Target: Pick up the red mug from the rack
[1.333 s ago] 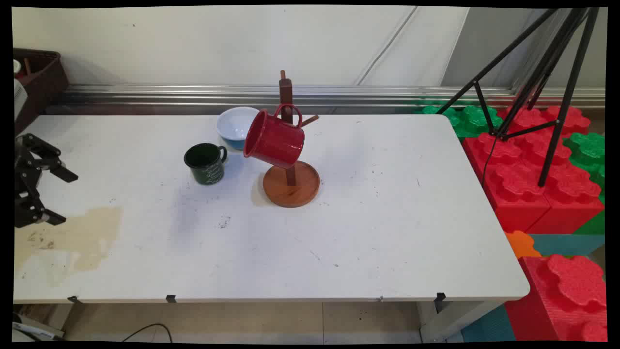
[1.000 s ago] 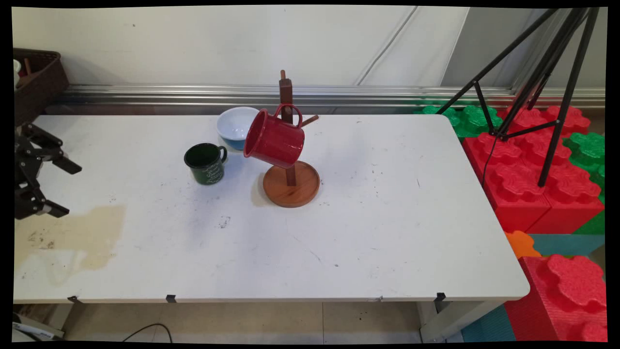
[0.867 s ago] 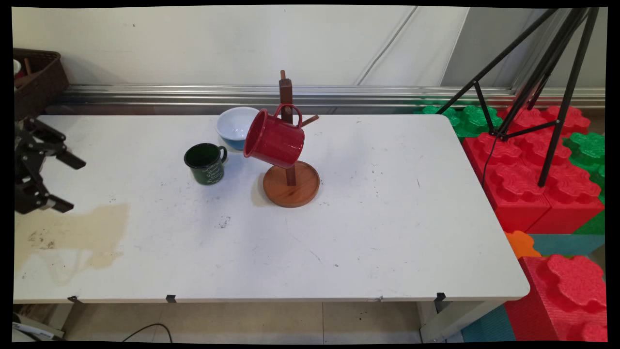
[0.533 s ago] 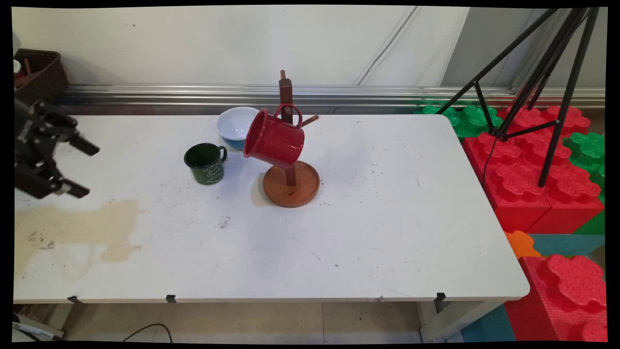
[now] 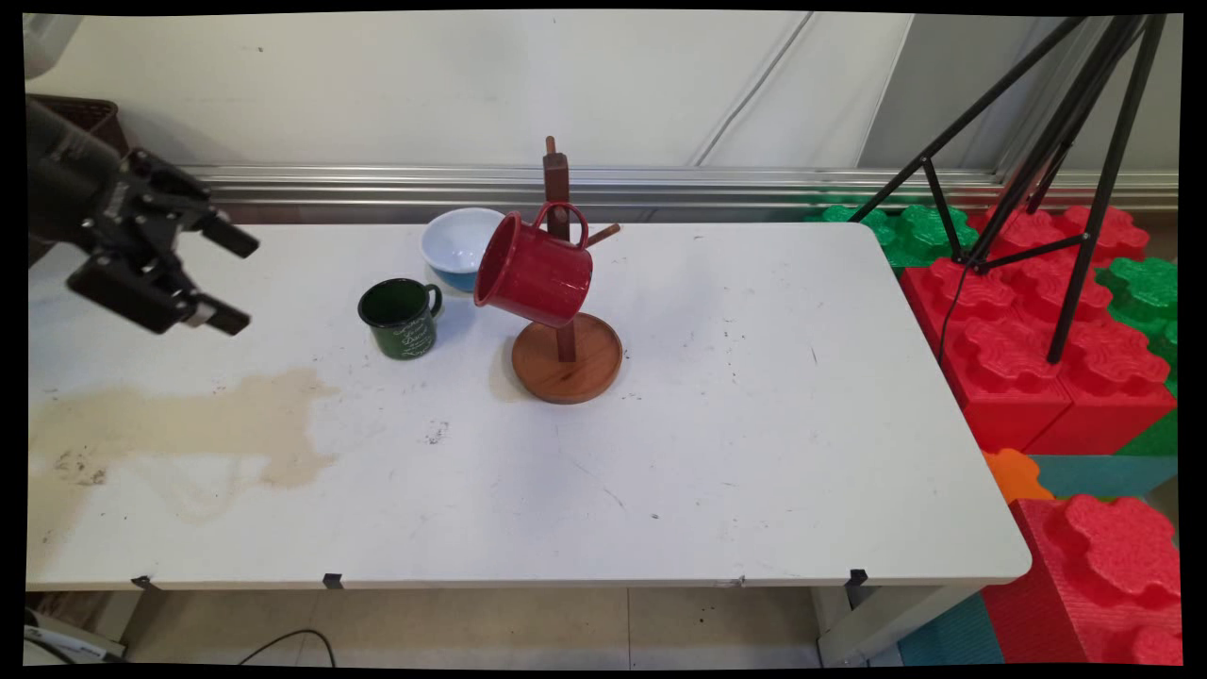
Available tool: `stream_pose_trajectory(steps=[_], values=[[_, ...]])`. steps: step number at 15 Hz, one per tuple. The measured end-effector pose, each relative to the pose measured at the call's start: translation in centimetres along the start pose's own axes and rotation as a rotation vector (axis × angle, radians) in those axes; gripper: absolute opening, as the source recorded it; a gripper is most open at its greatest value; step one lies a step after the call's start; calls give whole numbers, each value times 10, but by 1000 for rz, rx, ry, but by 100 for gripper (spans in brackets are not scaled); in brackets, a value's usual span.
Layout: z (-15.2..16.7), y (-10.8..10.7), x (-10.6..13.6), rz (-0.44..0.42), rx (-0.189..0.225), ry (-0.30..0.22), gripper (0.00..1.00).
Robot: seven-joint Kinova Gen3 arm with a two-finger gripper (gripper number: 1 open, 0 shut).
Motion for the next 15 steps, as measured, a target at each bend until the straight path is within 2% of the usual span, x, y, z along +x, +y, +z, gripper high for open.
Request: stream_pose_trajectory(steps=[5,9,15], values=[[11,-1,18,-19,-9,54,100],[31,0,36,-46,-32,116,100],[61,0,57,-76,-47,176,100]])
